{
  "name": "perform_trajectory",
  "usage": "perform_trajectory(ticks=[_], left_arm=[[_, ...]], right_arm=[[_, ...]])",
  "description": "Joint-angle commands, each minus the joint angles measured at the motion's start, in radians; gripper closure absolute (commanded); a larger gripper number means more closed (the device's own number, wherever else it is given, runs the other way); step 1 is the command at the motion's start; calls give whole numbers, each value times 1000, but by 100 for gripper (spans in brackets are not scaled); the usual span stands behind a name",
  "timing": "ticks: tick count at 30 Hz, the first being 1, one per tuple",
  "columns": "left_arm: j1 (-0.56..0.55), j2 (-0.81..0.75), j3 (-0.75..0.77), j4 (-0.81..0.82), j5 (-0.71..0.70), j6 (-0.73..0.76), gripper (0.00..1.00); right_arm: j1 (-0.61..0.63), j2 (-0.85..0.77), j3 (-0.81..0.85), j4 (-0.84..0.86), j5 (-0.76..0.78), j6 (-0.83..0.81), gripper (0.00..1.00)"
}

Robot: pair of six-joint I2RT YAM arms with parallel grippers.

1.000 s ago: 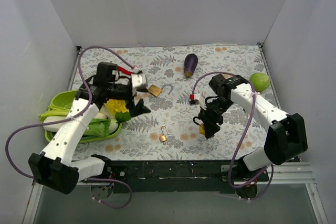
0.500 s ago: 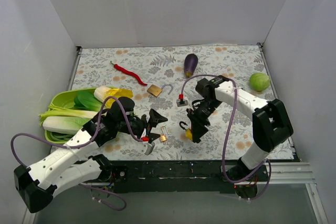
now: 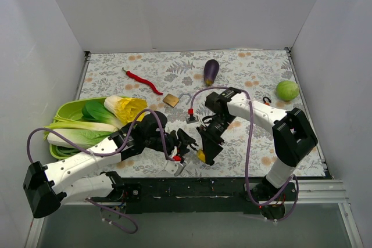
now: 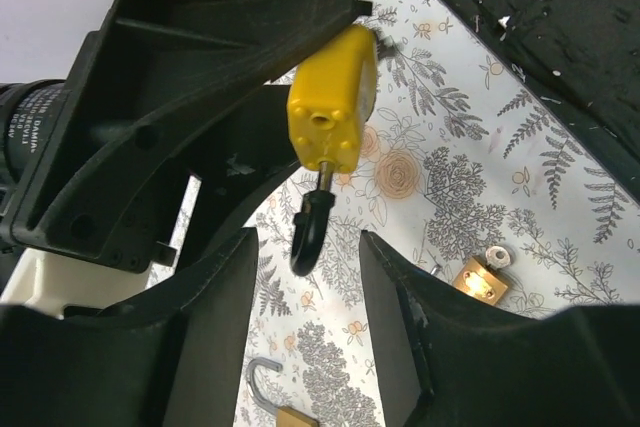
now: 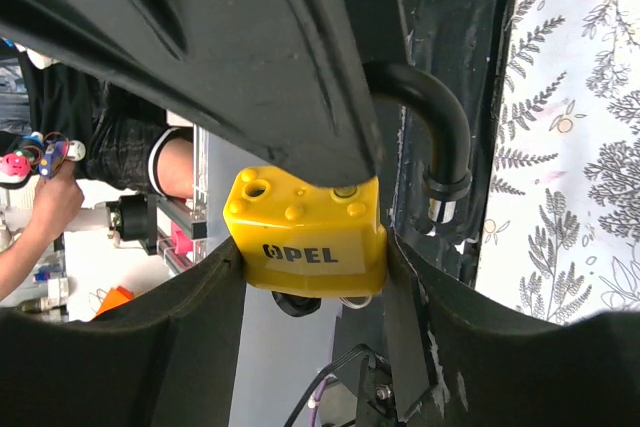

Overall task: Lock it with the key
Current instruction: Lock the lock.

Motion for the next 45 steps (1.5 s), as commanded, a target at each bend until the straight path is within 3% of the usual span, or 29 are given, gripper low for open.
perform_trajectory(ticks=[1,15,23,24,25,27,28,29,34,39,45], left_arm=[[-10,-14,0,23,-23,38,57],[-11,21,26,-53,-18,55,72],[-11,-1,23,-49,-23,20,100],[-11,-7,19,-44,-23,-11,100],[-11,-20,20,-44,-23,-25,100],[-11,-28,29,-53,-20,-55,100],[-11,-30,34,-64,-18,-77,100],[-11,-28,43,-84,-19,-95,100],[-10,-19,93,-81,-44,-242,100],[7,33,184,-46,-62,-528,100],[134,114,359,-53,54,-889,100]], right_arm=[[28,0,49,-28,-73,18,99],[68,2,83,-28,-59,43,99],[69,2,103,-25,-33,46,99],[69,2,108,-25,-18,50,93],[68,3,111,-25,-1,52,73],[48,3,118,-23,45,58,50],[36,-1,123,-22,60,58,23],[-3,-4,127,-22,82,50,8],[-182,-47,206,4,129,30,5],[-339,-127,233,67,136,43,4],[-363,-410,76,411,198,197,2]])
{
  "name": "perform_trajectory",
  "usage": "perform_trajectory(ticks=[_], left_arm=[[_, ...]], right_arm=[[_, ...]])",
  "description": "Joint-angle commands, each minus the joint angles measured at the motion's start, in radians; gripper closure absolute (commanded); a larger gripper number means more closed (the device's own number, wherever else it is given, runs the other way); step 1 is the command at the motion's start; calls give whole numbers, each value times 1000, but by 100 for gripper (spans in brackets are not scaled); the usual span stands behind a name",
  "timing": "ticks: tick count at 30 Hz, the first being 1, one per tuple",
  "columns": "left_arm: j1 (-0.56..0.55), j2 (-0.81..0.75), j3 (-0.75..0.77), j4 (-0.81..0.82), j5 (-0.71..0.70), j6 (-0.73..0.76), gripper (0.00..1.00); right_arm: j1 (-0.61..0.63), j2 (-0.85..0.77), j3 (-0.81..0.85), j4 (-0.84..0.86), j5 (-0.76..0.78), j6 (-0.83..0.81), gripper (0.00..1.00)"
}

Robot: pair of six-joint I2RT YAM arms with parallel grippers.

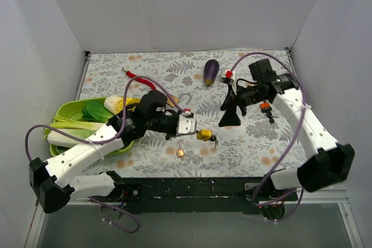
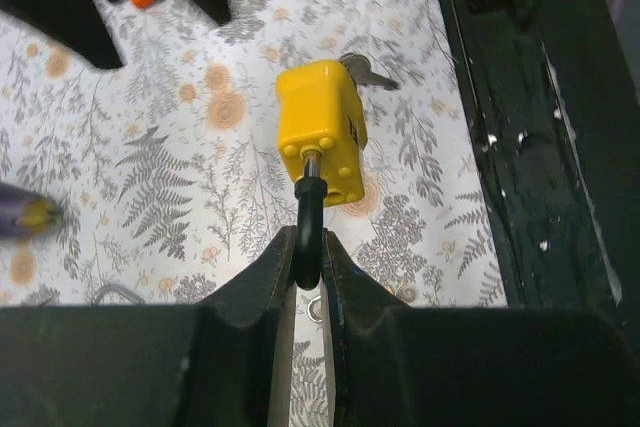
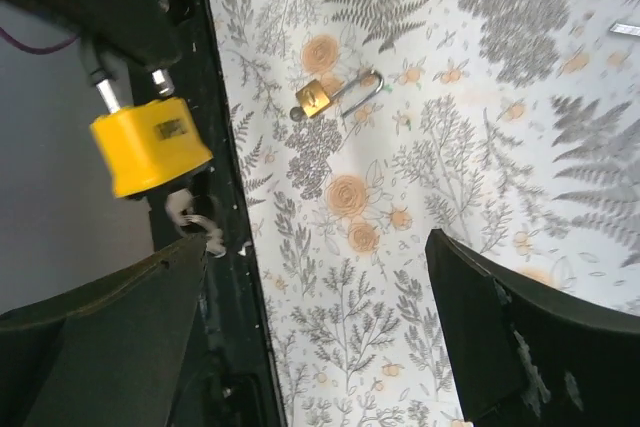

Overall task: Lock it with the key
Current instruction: Lock the lock.

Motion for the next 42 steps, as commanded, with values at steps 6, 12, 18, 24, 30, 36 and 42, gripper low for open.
perform_trajectory(ticks=[6,12,18,24,30,36,42], left_arm=[[175,93,227,9,262,-516,100],[178,88,204,89,367,-672,100],[181,68,170,204,361,-793,100],[196,50,141,255,339,-844,100],[221,24,98,322,318,-908,100],[247,36,83,416,309,-1054,100],[265,33,58,485,299,-1163,100]], right_arm=[[12,-388,-202,384,19,129,2],[76,-366,-176,368,21,92,5],[153,-343,-219,469,10,170,6],[191,-388,-280,582,-21,217,7],[208,-405,-331,653,13,267,6],[248,-438,-399,808,74,368,11],[270,-486,-445,934,191,422,26]])
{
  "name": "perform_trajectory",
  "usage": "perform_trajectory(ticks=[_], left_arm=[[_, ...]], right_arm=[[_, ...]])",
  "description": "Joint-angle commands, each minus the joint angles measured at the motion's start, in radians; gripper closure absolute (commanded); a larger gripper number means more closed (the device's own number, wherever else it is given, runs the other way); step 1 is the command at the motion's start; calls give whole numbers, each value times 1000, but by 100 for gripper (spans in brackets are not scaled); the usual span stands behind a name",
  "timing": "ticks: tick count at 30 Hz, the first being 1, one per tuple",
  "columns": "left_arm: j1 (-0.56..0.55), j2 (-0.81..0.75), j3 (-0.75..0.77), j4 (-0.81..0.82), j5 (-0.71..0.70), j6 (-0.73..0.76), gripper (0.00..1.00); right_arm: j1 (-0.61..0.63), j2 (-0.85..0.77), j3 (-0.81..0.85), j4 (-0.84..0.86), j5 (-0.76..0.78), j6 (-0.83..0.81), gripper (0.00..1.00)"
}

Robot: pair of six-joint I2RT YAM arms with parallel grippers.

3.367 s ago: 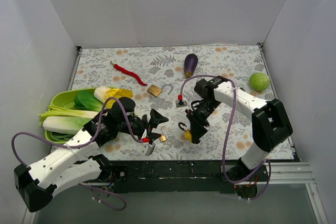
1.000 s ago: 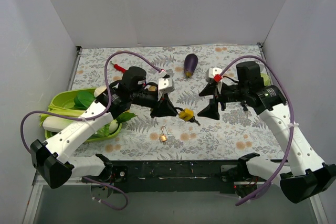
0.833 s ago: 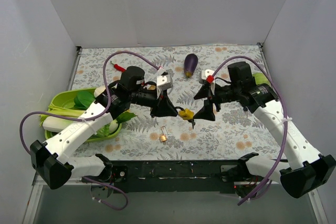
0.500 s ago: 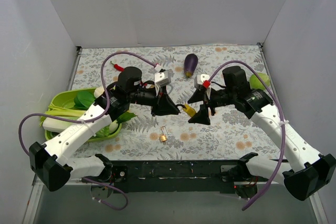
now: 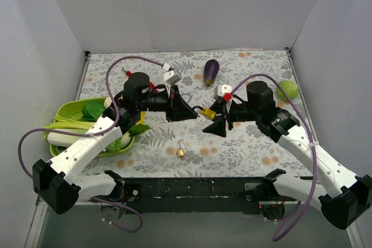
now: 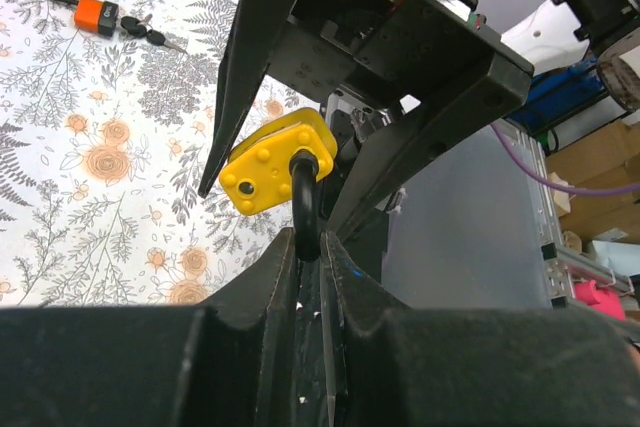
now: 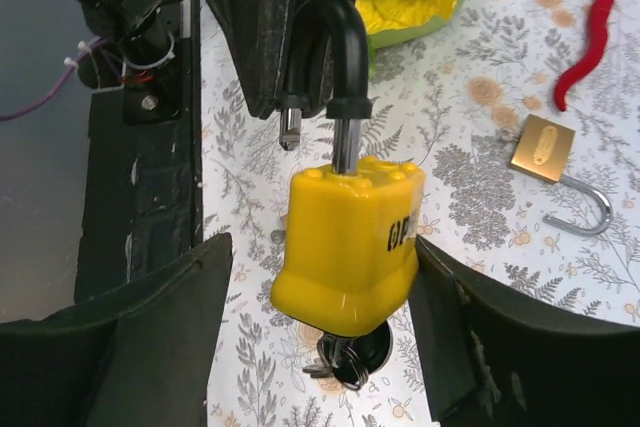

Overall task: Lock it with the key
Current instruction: Lock the lock.

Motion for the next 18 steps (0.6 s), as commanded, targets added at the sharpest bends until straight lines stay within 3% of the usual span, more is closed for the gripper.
perform_trajectory(ticks=[1,8,11,12,14,15,16,18], left_arm=[[14,-37,-17,128,-1,-117,100],[25,-39,-36,149,4,-157,100],[26,-51,-41,131,-4,-130,100],[26,-56,-44,125,-9,-114,100],[28,-68,-41,83,-25,-45,98],[29,-73,-33,56,-29,-10,91],[29,-73,-10,-10,-35,22,74],[29,-59,19,-87,-33,139,60]], right_arm=[[7,-53,-21,169,88,66,34],[12,-37,-6,185,74,86,58],[13,-26,4,173,43,101,83],[13,-15,14,150,34,106,98],[13,-3,28,118,-7,104,99],[12,5,39,101,-21,104,99],[13,8,45,78,-38,104,99],[12,12,60,58,-79,106,99]])
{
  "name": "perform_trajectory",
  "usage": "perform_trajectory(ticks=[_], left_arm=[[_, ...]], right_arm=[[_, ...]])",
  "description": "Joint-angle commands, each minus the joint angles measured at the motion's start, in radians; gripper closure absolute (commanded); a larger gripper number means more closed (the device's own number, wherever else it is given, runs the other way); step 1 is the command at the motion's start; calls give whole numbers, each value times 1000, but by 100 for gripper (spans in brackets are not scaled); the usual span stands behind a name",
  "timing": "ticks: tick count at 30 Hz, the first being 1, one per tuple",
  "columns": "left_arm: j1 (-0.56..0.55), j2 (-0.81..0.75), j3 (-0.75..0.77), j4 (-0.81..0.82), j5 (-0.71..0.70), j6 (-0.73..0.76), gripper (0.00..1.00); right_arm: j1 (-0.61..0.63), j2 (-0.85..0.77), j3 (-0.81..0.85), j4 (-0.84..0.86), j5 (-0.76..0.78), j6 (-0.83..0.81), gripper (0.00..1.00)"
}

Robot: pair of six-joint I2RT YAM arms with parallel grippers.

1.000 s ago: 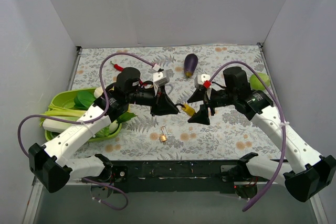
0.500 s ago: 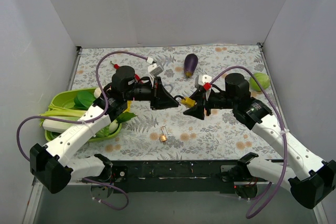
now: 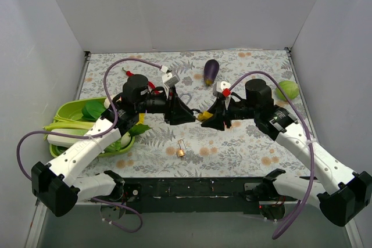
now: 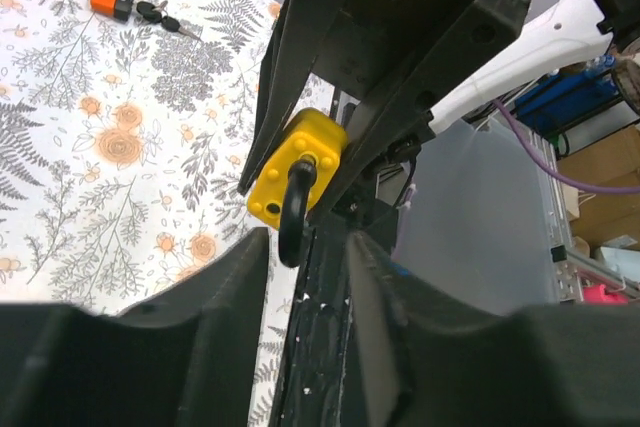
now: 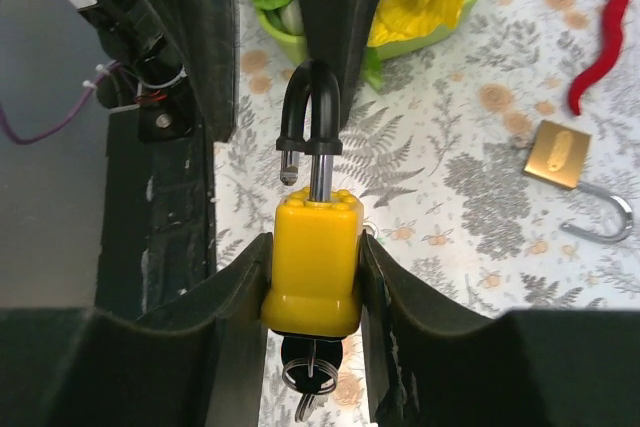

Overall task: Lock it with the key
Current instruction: Lock the lock.

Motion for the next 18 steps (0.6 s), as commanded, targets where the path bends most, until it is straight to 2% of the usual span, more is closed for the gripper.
perform_trajectory(ticks=[1,2,5,9,17,18], left_arm=[[8,-32,100,-191,-15,230,47],[7,-24,115,-226,-15,293,44],[10,-9,155,-302,9,394,44],[8,-4,167,-331,63,454,47],[8,7,155,-340,115,514,57],[7,8,151,-340,120,519,61]], right_arm=[[7,9,73,-61,-121,20,99],[7,11,76,-68,-133,20,99],[7,18,90,-97,-158,17,99],[7,29,95,-103,-173,17,99],[7,57,125,-118,-204,28,99],[7,61,127,-115,-206,29,99]])
